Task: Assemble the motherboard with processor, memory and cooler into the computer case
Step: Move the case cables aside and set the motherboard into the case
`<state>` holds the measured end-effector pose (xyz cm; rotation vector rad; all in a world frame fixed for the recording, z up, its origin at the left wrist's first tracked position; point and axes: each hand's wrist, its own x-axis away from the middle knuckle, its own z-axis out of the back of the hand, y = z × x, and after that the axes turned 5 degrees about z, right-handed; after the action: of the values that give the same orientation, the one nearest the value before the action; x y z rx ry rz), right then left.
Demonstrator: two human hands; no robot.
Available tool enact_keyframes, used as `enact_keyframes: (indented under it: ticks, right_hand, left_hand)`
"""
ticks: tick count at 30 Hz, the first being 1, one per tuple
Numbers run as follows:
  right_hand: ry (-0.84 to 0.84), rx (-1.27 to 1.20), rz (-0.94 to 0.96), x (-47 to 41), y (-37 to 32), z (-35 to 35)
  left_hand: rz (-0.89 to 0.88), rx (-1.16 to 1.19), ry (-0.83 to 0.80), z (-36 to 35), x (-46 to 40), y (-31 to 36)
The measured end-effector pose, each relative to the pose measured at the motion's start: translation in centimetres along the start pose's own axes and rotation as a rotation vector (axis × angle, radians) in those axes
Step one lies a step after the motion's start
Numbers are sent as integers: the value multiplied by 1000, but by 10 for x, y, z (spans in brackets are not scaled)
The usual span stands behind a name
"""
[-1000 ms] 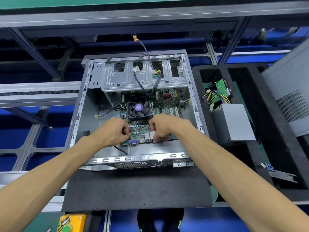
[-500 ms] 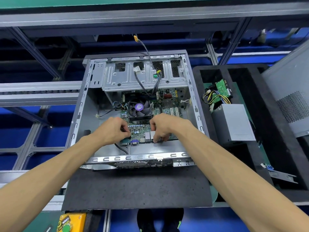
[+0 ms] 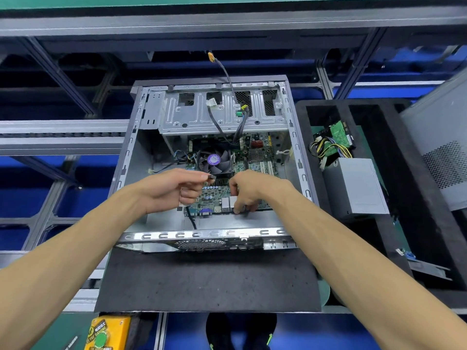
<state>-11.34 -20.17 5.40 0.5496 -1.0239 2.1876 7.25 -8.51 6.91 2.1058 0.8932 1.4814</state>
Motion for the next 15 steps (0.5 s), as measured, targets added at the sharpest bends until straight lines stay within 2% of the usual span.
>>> enact_keyframes:
  ticks: [6, 12, 15]
  right_hand:
    - [3, -12, 2, 1, 0, 0]
    - [3, -10, 5, 2, 0, 0]
    - [0, -10, 8, 3, 0, 1]
  left_hand:
    - [-46, 66, -106, -2, 2, -1]
    - [-60, 85, -104, 0, 1, -3]
    - [-70, 70, -38, 2, -2, -4]
